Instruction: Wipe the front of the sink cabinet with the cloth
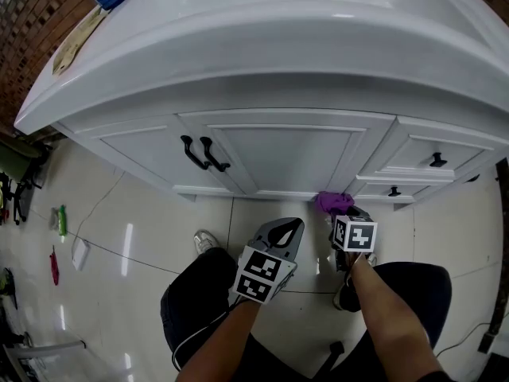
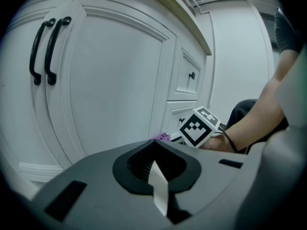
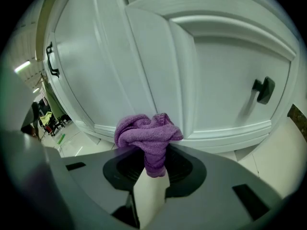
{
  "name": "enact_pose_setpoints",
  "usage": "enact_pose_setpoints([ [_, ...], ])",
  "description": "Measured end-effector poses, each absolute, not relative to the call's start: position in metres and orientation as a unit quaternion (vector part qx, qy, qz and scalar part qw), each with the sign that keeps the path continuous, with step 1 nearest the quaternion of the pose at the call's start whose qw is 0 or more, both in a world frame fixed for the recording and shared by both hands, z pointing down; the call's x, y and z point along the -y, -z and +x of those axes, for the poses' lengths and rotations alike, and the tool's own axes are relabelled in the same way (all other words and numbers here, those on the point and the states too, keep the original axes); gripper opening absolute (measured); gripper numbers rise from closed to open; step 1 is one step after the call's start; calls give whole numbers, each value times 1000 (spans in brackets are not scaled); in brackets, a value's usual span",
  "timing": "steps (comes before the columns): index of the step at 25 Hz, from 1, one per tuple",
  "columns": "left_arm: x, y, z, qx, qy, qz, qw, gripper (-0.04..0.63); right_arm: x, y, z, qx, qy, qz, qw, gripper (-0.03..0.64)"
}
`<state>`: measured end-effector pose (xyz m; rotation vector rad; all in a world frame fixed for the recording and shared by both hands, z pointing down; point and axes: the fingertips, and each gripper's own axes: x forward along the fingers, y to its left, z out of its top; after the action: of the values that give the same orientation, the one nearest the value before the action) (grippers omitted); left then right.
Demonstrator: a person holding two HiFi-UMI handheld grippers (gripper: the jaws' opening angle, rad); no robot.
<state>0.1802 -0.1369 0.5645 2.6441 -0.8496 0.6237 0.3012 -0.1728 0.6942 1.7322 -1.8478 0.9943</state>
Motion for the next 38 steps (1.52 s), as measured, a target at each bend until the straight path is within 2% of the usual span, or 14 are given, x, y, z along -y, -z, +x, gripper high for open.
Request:
enact_pose_setpoints([
  [6, 133, -531, 196, 305, -195, 923, 133, 3, 155, -632, 288, 701, -338, 607, 163, 115],
  [18, 75, -416, 177, 328, -136, 931, 90, 3, 106, -435, 267, 781, -247, 572, 32, 115],
  [28, -9, -321, 160, 332, -71, 940, 37, 3, 26, -319, 238, 840, -144, 523, -17, 115],
  [38, -93, -259, 144, 333, -29, 942, 21, 3, -74, -241, 215, 868, -58, 491, -44, 115],
])
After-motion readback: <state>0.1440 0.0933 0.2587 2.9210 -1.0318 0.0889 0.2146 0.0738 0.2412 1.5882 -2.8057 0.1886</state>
